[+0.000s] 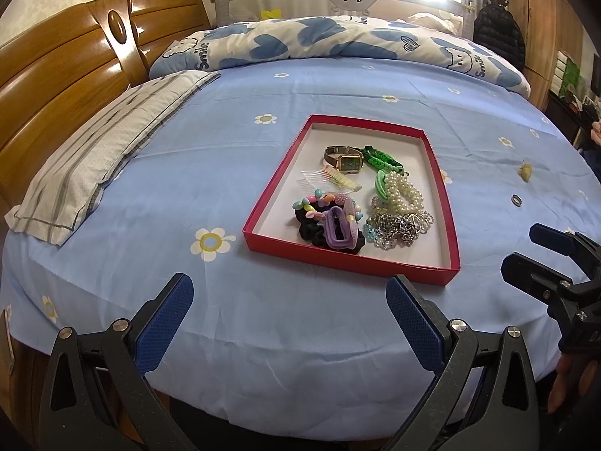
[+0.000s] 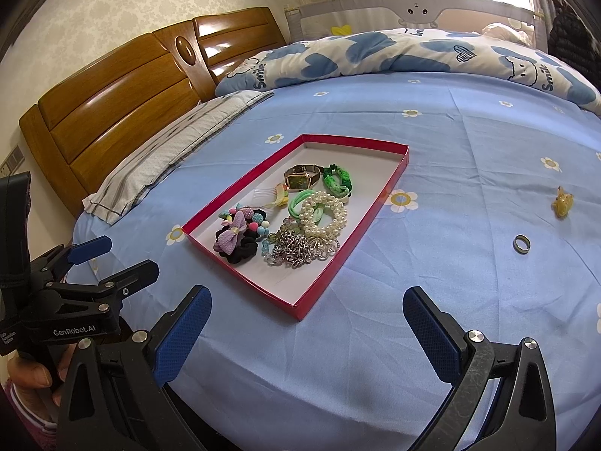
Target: Organize jewelry
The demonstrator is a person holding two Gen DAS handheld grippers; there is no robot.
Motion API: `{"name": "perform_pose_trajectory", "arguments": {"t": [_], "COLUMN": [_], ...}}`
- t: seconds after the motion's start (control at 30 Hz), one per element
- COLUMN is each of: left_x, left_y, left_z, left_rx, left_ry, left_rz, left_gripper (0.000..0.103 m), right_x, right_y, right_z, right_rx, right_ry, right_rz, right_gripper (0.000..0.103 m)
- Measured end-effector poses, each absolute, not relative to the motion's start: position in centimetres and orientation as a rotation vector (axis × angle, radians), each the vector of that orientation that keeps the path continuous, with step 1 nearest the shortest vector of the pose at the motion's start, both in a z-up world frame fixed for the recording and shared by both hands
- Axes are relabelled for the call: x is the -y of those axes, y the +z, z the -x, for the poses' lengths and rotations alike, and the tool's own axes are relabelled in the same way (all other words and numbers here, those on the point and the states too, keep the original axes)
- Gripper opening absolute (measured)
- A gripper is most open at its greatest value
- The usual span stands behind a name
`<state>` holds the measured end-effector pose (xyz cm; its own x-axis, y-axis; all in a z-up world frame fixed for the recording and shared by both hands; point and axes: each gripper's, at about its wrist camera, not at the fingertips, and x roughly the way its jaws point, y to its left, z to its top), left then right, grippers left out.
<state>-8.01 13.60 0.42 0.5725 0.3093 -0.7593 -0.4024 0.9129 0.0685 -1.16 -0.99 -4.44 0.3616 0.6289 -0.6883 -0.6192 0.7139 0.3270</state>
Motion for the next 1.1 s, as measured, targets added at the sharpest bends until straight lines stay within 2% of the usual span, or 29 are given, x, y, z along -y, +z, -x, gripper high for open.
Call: {"name": "perform_pose_trajectory", "arguments": {"t": [1.1], "left_x": [-13.9], "left_y": [-1.0], "left_z": [5.8], "left_rx": [-0.907], "left_ry": [0.397], "left_rz": [0.112], "left_gripper": [0.103], "right_x": [1.2], "right_y": [-5.5], "right_z": [-0.5], "right_rx": [-0.932], "right_ry": [0.79], "right_rz": [-0.034], "right_gripper": [0.103]}}
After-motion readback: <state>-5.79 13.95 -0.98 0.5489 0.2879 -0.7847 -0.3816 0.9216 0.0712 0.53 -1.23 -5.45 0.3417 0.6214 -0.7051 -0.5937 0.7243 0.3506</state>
